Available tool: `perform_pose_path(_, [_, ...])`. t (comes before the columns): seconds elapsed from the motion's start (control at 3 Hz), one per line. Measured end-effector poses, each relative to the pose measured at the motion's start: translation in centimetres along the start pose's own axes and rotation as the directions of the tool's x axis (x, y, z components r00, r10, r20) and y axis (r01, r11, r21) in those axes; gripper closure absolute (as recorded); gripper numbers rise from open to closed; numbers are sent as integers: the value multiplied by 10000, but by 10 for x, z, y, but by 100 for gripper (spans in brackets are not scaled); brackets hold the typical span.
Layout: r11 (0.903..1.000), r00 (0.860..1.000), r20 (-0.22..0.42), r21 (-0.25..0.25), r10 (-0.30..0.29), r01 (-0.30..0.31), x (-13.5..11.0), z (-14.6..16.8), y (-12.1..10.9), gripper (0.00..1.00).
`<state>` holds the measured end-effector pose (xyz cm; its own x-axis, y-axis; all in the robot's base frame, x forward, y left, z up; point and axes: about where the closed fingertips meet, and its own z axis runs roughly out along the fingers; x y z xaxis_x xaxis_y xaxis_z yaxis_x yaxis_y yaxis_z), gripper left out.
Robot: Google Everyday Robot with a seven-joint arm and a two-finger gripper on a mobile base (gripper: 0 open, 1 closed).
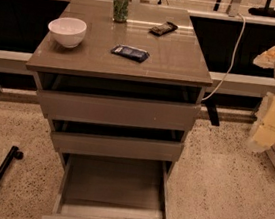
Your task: Place rxbar blueberry into bottom drawer
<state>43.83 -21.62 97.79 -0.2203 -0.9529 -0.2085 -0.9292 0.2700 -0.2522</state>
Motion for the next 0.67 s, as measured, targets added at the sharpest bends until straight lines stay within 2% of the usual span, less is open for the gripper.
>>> perform_pose_path(0.33, [10000, 10000, 0, 0, 0, 0, 0, 0, 0, 0])
perform_pose_path(0.67, [9994, 9993, 160, 86, -337, 336, -14, 4, -14, 0])
